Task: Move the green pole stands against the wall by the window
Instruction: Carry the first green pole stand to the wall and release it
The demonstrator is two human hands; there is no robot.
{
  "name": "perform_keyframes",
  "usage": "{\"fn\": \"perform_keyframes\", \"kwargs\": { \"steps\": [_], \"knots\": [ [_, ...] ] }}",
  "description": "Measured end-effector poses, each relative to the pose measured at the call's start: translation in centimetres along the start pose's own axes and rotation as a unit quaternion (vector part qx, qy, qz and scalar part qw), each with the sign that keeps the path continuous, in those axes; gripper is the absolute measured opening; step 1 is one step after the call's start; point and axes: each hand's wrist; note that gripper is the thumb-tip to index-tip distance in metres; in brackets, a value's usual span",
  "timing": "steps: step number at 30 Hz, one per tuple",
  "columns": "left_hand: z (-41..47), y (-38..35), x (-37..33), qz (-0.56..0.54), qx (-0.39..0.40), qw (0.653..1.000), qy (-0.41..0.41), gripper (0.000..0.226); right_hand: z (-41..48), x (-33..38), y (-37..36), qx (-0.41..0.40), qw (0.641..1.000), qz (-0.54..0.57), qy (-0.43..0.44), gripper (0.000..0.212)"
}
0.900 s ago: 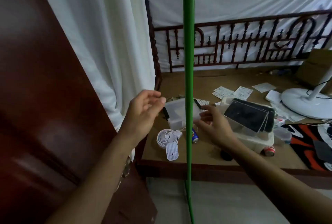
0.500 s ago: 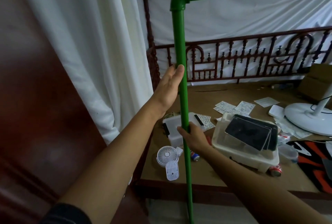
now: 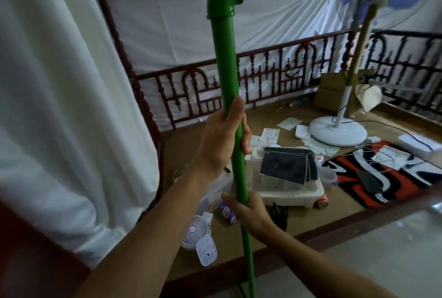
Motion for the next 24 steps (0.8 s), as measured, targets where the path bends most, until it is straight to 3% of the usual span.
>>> {"fn": "perform_keyframes", "kwargs": {
  "steps": [8,11,19,24],
  "knots": [
    [1.8,-6.7,0.9,-0.074,0.148,0.984,0.059,0.047,-3.5,-2.2,4.8,-0.16,0.984,0.043,-0.06,0.028],
    [2.2,-11.1,1.4,-0.099,0.184,0.975,0.071,0.046,-5.4,-3.4,8.2,-0.226,0.97,0.04,-0.075,0.034],
    [1.2,-24.2,4.0,-0.185,0.213,0.958,0.053,0.042,-10.7,-7.8,17.7,-0.375,0.921,0.017,-0.101,0.035],
    [0.2,-30.6,6.2,-0.207,0.236,0.945,0.087,0.038,-13.6,-10.9,22.6,-0.437,0.893,0.003,-0.11,0.033]
  ]
}}
Point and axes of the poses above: each hand's wrist, its own z-axis towards the middle knuckle, its own y-axis out of the back of the hand, x = y × z, and after that the axes turned 15 degrees about -z, right-handed
